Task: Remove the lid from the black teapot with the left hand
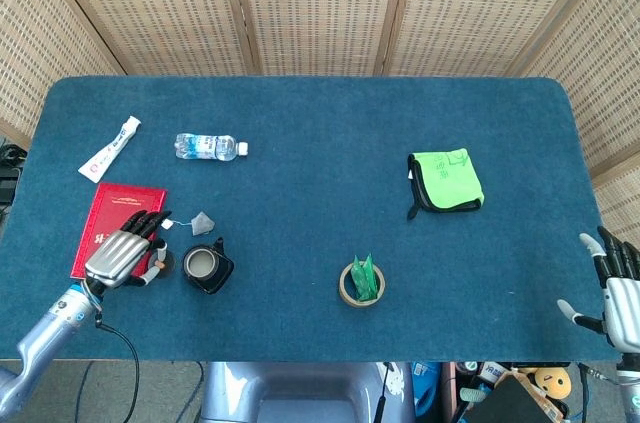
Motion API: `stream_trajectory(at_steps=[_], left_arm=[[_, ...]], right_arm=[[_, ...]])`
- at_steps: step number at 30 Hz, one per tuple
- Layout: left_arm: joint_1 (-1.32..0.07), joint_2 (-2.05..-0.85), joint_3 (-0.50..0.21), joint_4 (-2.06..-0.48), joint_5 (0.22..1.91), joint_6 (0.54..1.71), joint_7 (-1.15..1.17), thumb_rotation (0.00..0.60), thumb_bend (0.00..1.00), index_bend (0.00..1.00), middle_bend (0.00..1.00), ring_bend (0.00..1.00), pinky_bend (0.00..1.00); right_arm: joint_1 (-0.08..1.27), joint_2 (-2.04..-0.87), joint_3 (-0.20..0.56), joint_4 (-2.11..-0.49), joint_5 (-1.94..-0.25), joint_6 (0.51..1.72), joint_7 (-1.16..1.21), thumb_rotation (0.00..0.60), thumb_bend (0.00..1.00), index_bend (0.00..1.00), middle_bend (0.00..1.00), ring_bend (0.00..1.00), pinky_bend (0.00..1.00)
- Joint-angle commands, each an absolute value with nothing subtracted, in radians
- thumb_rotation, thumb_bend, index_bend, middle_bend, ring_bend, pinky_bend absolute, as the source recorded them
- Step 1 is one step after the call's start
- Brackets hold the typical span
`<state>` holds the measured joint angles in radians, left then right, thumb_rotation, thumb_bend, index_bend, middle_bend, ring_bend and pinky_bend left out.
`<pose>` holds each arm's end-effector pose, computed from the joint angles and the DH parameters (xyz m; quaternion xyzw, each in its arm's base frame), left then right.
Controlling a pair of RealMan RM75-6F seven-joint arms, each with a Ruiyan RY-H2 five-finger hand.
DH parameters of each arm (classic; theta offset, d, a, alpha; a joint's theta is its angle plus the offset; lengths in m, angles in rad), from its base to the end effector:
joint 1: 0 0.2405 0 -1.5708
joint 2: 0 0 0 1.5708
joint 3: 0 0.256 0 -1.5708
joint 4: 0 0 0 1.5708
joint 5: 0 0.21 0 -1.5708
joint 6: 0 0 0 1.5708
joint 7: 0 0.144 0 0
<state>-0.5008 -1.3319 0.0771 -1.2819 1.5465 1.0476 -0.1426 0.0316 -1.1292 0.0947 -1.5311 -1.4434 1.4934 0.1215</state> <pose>-0.2971 0.2807 0.0505 -0.7700 -0.3864 -0.3006 0.4091 -0.3385 -0.1734 0.1754 0.5408 -0.4124 0.3985 0.6154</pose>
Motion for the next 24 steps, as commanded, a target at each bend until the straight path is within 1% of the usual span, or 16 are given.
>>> stream_trajectory(at_steps=[1, 4, 5, 6, 7, 8, 9, 11, 12, 15, 19, 22, 24], left_arm=[[-0.502, -1.362, 0.067, -1.255, 1.531, 1.033, -0.135, 0.6, 0.44, 0.58, 0.0, 0.0, 0.0], [-0.506, -1.382, 0.058, -1.247, 1.5, 1.001, -0.107, 0.6, 0.44, 0.57, 0.0, 0.0, 0.0], [-0.506, -1.382, 0.057, -1.251, 1.491, 0.99, -0.1, 0.6, 0.44, 0.52, 0.0, 0.0, 0.0], [-0.506, -1.379, 0.055, -1.261, 1.477, 0.979, -0.092, 0.6, 0.44, 0.41, 0.0, 0.0, 0.0], [-0.505, -1.376, 0.052, -1.27, 1.469, 0.975, -0.085, 0.6, 0.44, 0.33, 0.0, 0.0, 0.0], [-0.504, -1.372, 0.05, -1.278, 1.462, 0.972, -0.075, 0.6, 0.43, 0.22, 0.0, 0.0, 0.0], [-0.503, -1.364, 0.047, -1.292, 1.449, 0.968, -0.059, 0.6, 0.41, 0.12, 0.0, 0.0, 0.0], [-0.498, -1.344, 0.037, -1.323, 1.429, 0.973, -0.037, 0.6, 0.38, 0.03, 0.0, 0.0, 0.0], [-0.494, -1.327, 0.029, -1.348, 1.419, 0.984, -0.026, 0.6, 0.36, 0.0, 0.0, 0.0, 0.0], [-0.477, -1.277, 0.01, -1.414, 1.407, 1.032, -0.007, 0.6, 0.35, 0.0, 0.0, 0.0, 0.0], [-0.433, -1.193, -0.024, -1.519, 1.392, 1.14, -0.006, 0.6, 0.33, 0.0, 0.0, 0.0, 0.0], [-0.373, -1.152, -0.047, -1.57, 1.367, 1.261, 0.046, 0.6, 0.27, 0.0, 0.0, 0.0, 0.0], [-0.336, -1.14, -0.051, -1.6, 1.348, 1.317, 0.07, 0.6, 0.22, 0.0, 0.0, 0.0, 0.0]], right_arm=[[0.032, -1.13, 0.095, -1.53, -1.441, 1.491, 0.122, 0.6, 0.0, 0.0, 0.0, 0.0, 0.0], [0.033, -1.129, 0.097, -1.528, -1.437, 1.487, 0.126, 0.6, 0.0, 0.0, 0.0, 0.0, 0.0], [0.033, -1.128, 0.097, -1.528, -1.437, 1.487, 0.127, 0.6, 0.0, 0.0, 0.0, 0.0, 0.0], [0.034, -1.128, 0.097, -1.528, -1.437, 1.486, 0.129, 0.6, 0.0, 0.0, 0.0, 0.0, 0.0], [0.033, -1.128, 0.098, -1.528, -1.436, 1.486, 0.131, 0.6, 0.0, 0.0, 0.0, 0.0, 0.0], [0.033, -1.128, 0.098, -1.529, -1.436, 1.487, 0.131, 0.6, 0.0, 0.0, 0.0, 0.0, 0.0], [0.033, -1.127, 0.098, -1.529, -1.436, 1.487, 0.133, 0.6, 0.0, 0.0, 0.0, 0.0, 0.0], [0.032, -1.126, 0.097, -1.531, -1.438, 1.488, 0.135, 0.6, 0.0, 0.0, 0.0, 0.0, 0.0], [0.032, -1.125, 0.097, -1.532, -1.439, 1.489, 0.136, 0.6, 0.0, 0.0, 0.0, 0.0, 0.0], [0.031, -1.124, 0.096, -1.536, -1.443, 1.493, 0.137, 0.6, 0.0, 0.0, 0.0, 0.0, 0.0], [0.029, -1.123, 0.094, -1.54, -1.448, 1.498, 0.135, 0.6, 0.0, 0.0, 0.0, 0.0, 0.0], [0.027, -1.122, 0.094, -1.542, -1.45, 1.503, 0.134, 0.6, 0.0, 0.0, 0.0, 0.0, 0.0], [0.026, -1.121, 0.094, -1.543, -1.452, 1.506, 0.134, 0.6, 0.0, 0.0, 0.0, 0.0, 0.0]])
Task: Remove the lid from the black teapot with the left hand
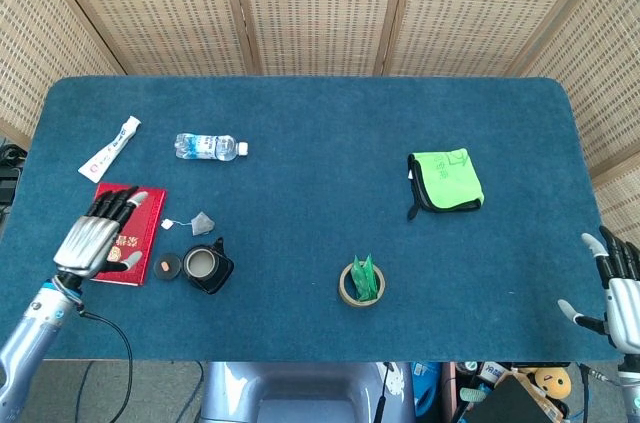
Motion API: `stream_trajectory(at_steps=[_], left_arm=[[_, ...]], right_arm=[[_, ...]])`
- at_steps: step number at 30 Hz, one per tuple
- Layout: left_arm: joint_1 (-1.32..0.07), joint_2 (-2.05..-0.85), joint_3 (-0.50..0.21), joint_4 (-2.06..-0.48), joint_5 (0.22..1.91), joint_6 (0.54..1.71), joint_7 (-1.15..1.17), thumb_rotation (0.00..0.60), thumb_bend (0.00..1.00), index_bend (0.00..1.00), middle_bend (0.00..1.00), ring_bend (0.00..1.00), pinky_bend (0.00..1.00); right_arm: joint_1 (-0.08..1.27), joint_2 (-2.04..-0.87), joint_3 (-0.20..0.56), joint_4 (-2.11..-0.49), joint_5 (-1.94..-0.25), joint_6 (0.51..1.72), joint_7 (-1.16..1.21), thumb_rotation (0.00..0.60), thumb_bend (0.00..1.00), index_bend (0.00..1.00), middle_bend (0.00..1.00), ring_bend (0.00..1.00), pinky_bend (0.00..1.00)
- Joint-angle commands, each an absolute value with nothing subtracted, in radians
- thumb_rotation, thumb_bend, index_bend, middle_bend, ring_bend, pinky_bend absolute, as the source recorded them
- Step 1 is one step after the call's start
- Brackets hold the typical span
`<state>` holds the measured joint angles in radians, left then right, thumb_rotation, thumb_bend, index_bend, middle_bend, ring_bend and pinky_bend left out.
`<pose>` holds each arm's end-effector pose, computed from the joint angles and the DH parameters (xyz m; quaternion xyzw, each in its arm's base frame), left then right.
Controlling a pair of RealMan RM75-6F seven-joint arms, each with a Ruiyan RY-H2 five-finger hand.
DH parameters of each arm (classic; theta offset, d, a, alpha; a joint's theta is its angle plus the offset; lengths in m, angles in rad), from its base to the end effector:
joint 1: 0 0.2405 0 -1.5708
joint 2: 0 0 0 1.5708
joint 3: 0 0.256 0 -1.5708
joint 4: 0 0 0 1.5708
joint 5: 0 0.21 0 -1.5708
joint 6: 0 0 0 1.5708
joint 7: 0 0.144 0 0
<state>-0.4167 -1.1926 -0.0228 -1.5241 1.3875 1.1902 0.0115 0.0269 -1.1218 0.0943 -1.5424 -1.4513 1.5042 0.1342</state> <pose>-0.2805 0.2744 0.1079 -0.6879 -0.3892 -0.3545 0.4997 -0.3360 -0.1717 0.1774 0.5379 -0.4133 0.4064 0.6122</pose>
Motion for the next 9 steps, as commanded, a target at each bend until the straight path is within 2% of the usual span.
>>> stream_trajectory(at_steps=[1, 5, 9], left_arm=[[-0.314, -1.134, -0.05, -1.617, 1.338, 1.344, 0.074, 0.6, 0.21, 0.0, 0.0, 0.0, 0.0], [-0.244, -1.129, -0.03, -1.643, 1.339, 1.432, 0.1, 0.6, 0.15, 0.0, 0.0, 0.0, 0.0], [-0.2, -1.143, 0.0, -1.65, 1.353, 1.467, 0.138, 0.6, 0.14, 0.0, 0.0, 0.0, 0.0]], right_arm=[[0.026, -1.121, 0.094, -1.543, -1.453, 1.507, 0.133, 0.6, 0.0, 0.0, 0.0, 0.0, 0.0], [0.025, -1.121, 0.093, -1.544, -1.456, 1.51, 0.133, 0.6, 0.0, 0.0, 0.0, 0.0, 0.0], [0.025, -1.123, 0.091, -1.542, -1.458, 1.508, 0.13, 0.6, 0.0, 0.0, 0.0, 0.0, 0.0]])
